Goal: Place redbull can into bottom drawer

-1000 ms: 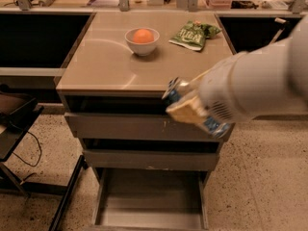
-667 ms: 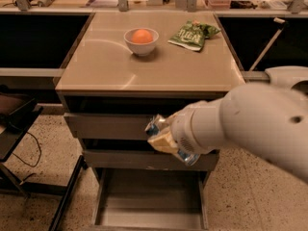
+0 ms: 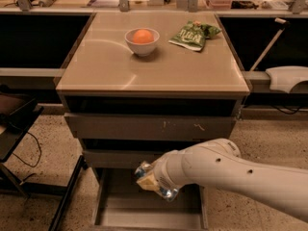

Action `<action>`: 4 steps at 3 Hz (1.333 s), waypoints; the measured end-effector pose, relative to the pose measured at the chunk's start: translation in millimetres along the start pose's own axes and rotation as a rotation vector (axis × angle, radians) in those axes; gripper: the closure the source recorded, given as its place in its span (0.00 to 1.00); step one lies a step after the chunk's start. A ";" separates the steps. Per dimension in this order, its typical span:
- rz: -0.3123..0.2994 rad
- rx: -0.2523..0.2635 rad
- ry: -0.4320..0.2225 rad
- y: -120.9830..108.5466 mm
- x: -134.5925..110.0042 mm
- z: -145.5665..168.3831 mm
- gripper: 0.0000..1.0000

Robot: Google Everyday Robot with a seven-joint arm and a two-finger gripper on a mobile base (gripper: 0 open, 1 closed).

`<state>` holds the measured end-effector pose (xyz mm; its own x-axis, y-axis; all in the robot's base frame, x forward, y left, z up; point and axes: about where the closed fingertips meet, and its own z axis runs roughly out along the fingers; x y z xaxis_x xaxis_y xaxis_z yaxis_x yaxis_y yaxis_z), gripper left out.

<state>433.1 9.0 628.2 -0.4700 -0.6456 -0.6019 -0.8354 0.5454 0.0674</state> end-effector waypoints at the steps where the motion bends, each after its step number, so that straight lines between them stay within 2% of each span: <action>1: -0.003 -0.002 -0.001 1.4 -1.3 0.3 1.00; 2: 0.001 -0.015 -0.071 -2.5 12.6 10.1 1.00; 3: -0.002 0.052 -0.277 -40.7 9.9 8.6 1.00; 4: -0.015 0.089 -0.362 -75.1 51.6 16.4 1.00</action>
Offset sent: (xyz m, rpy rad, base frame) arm -0.0108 -0.0551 -0.1035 0.4611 -0.1898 0.0033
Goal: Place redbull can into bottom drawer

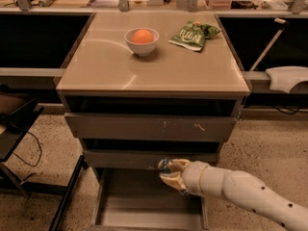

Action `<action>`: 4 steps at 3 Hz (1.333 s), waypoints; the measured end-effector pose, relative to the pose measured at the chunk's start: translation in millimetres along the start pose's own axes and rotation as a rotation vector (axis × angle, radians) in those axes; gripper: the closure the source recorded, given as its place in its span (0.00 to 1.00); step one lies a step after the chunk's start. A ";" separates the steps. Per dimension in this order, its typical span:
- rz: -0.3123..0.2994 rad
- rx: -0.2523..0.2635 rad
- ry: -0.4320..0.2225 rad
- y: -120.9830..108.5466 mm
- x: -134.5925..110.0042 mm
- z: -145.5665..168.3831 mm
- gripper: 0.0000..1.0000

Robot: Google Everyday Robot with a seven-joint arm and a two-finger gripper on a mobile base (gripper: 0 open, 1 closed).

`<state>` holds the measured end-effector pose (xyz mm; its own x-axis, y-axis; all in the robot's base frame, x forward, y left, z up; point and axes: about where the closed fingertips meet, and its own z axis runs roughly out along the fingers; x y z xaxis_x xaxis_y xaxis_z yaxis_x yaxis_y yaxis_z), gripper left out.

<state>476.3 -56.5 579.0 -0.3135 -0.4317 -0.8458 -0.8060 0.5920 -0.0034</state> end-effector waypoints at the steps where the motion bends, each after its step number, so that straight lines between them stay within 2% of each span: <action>1: 0.023 -0.045 -0.025 10.1 26.5 20.6 1.00; 2: 0.024 -0.046 -0.025 10.4 26.7 20.7 1.00; 3: 0.070 -0.069 -0.069 16.6 45.8 34.5 1.00; 4: 0.132 -0.091 -0.124 7.0 91.3 62.2 1.00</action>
Offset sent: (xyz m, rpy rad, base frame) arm -0.0045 0.0055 -0.0317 0.0388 0.0155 0.0246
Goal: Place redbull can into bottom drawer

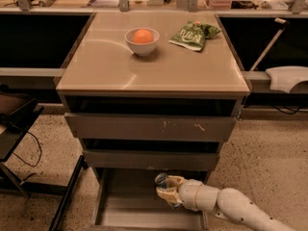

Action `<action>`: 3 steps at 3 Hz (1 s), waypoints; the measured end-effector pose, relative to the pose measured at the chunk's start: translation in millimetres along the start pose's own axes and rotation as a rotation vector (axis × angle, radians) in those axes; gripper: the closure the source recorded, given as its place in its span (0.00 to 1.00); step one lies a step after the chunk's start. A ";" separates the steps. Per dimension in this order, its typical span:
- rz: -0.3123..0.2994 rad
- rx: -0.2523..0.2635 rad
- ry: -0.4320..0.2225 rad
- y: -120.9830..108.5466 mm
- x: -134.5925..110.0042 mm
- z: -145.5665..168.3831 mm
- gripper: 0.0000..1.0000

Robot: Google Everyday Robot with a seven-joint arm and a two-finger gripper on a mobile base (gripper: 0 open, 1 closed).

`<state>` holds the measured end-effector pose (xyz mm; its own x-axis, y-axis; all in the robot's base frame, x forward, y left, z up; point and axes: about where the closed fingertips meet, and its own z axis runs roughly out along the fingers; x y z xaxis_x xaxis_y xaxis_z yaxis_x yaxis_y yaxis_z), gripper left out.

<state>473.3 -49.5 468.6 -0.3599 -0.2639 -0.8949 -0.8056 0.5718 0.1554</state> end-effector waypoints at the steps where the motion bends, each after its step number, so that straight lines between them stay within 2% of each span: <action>1: 0.128 -0.034 -0.034 -6.6 62.3 29.8 1.00; 2: 0.197 -0.061 -0.059 7.9 84.5 48.9 1.00; 3: 0.197 -0.062 -0.059 8.1 84.5 48.9 1.00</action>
Offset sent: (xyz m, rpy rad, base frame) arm -0.0021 0.0017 -0.0604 0.0851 0.0764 -0.0250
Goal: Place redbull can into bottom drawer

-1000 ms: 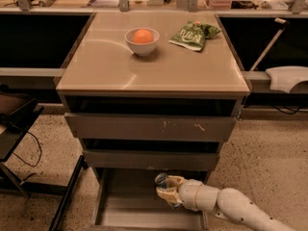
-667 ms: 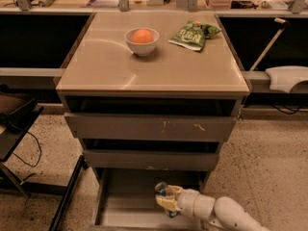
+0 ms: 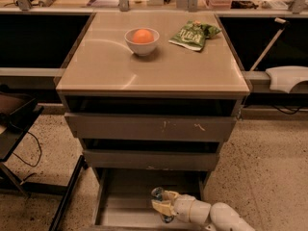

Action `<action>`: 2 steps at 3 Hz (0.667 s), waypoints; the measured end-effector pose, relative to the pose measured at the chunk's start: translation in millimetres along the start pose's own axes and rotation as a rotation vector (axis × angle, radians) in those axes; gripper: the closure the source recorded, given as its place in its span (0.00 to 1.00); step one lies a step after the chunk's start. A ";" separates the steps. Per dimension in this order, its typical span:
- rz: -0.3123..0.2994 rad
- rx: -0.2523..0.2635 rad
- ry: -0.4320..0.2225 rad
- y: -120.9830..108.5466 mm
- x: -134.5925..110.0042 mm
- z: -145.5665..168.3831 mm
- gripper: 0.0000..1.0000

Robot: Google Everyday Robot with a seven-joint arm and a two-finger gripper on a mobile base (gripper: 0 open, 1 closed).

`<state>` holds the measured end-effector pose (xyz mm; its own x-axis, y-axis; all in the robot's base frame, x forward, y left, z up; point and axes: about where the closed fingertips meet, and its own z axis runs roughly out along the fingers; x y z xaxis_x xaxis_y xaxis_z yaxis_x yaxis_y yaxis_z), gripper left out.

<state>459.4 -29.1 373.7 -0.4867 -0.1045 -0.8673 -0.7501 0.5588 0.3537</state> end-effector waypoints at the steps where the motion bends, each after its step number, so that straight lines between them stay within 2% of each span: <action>1: 0.002 0.047 -0.037 -25.4 15.8 12.4 1.00; 2: 0.000 0.113 -0.059 -75.4 40.7 32.8 1.00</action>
Offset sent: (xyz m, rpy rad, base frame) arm 0.1062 -0.0508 -0.1307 -0.0426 -0.0771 -0.2248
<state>510.8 -48.5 300.3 -0.4569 -0.0577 -0.8876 -0.6931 0.6486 0.3146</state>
